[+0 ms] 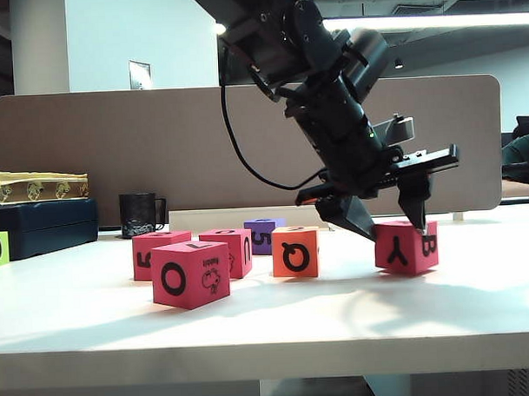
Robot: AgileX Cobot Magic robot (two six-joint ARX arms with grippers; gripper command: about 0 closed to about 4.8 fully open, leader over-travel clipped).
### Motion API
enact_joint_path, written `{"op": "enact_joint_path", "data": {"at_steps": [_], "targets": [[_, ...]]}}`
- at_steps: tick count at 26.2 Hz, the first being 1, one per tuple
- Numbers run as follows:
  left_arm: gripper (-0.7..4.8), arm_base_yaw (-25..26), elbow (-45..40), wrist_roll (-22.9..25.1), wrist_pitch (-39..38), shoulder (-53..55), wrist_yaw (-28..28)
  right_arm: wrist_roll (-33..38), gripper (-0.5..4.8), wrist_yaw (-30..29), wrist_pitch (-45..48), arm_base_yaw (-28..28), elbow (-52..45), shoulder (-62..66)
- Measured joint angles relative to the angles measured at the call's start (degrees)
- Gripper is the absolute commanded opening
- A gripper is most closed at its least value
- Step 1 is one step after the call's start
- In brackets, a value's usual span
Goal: Select the appropriate blocks from the scattered letter blocks on the table and arrange them in a row to spell out "2024".
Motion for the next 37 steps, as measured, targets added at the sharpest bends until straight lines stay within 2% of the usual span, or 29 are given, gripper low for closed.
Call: {"op": "enact_joint_path", "data": {"at_steps": [5,7,9,12,17,23,28,37], "targets": [[2.27,0.0,0.0,-1.5,0.4,-2.8,-8.3,0.0,-0.02,0.0,0.1,0.0,0.0,0.0],[2.04,0.0,0.0,-3.2,1.1,-3.8,-10.2,0.0,-0.02,0.0,0.1,0.0,0.0,0.0],[2.04,0.0,0.0,-5.9,1.6,-4.7,-11.4,0.0,-0.02,0.0,0.1,0.0,0.0,0.0],[2.04,0.0,0.1,-11.0,1.9,-5.3,-11.7,0.0,-0.02,0.0,0.1,0.0,0.0,0.0],[2.04,0.0,0.1,-16.6,-0.4,-5.3,-11.7,0.0,-0.02,0.0,0.1,0.0,0.0,0.0],[2.05,-0.1,0.0,-18.4,-4.6,-5.1,-11.8,0.0,-0.02,0.0,0.1,0.0,0.0,0.0],[2.05,-0.8,0.0,-23.4,-11.2,-5.1,-9.5,0.0,-0.02,0.0,0.9,0.0,0.0,0.0],[2.05,-1.5,0.0,-27.1,-9.7,-4.6,-9.5,0.0,-0.02,0.0,0.9,0.0,0.0,0.0]]}}
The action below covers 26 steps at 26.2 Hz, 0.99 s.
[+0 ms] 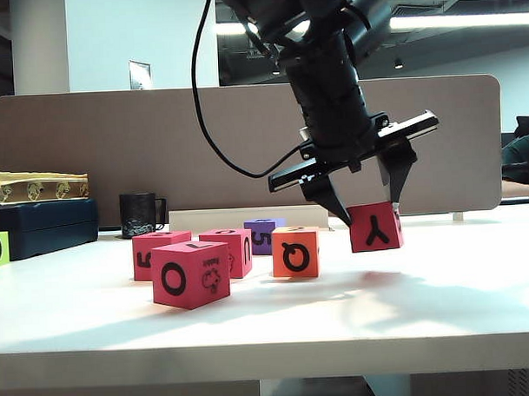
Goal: Select the appropriate blocks from the scattered letter blocks on the table and arrange them in a row to spell out "2024".
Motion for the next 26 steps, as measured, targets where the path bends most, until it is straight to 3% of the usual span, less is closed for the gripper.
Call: {"op": "enact_joint_path", "data": {"at_steps": [6,13,16,26], "targets": [[2.06,0.0,0.0,-3.2,1.3,0.2,-2.4,0.0,-0.02,0.0,-0.3,0.0,0.0,0.0],[2.16,0.0,0.0,-4.9,1.6,1.6,-1.3,0.0,-0.02,0.0,-0.6,0.0,0.0,0.0],[3.10,-0.4,0.0,-5.0,1.9,1.8,-1.1,0.0,-0.02,0.0,-0.8,0.0,0.0,0.0],[3.50,-0.4,0.0,-5.0,2.8,2.1,0.0,0.0,-0.02,0.0,-0.9,0.0,0.0,0.0]]}}
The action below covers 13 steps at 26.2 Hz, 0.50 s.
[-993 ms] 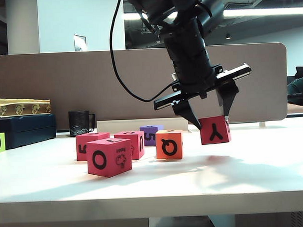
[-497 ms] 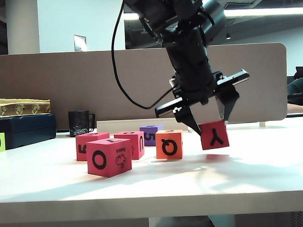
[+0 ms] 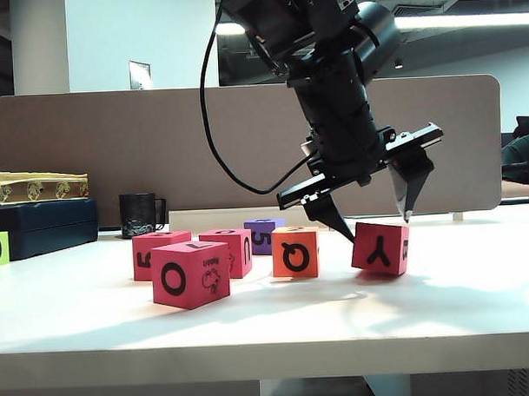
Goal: Select the appropriate blocks from the scattered letter blocks on the table and arrange them in a row to spell out "2024".
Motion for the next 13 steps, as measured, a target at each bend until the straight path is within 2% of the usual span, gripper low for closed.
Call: {"op": "enact_joint_path", "data": {"at_steps": [8,13], "targets": [[3.50,0.0,0.0,0.3,0.9,0.0,0.5,0.0,-0.02,0.0,0.0,0.0,0.0,0.0],[3.50,0.0,0.0,3.7,0.8,0.0,-1.0,0.0,-0.02,0.0,0.0,0.0,0.0,0.0]]}}
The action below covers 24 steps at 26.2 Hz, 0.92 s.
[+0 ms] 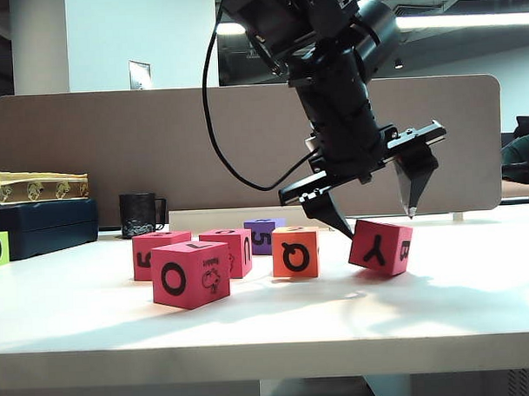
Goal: Select the appropriate blocks from the scattered letter blocks on the table and arrange them in a row to spell out "2024".
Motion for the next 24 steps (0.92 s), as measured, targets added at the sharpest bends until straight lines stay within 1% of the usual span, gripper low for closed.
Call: {"op": "enact_joint_path", "data": {"at_steps": [4,9,14,17,24], "targets": [[3.50,0.0,0.0,3.8,-1.3,0.0,-1.0,0.0,-0.02,0.0,0.0,0.0,0.0,0.0],[3.50,0.0,0.0,4.1,-3.0,0.0,-1.2,0.0,-0.02,0.0,0.0,0.0,0.0,0.0],[3.50,-0.2,0.0,4.3,-3.4,0.0,0.3,0.0,-0.02,0.0,0.0,0.0,0.0,0.0],[3.50,-0.4,-0.1,5.6,-4.6,0.0,0.6,0.0,-0.02,0.0,0.0,0.0,0.0,0.0],[3.50,-0.4,-0.1,13.9,-7.7,0.0,-1.0,0.0,-0.02,0.0,0.0,0.0,0.0,0.0]]}}
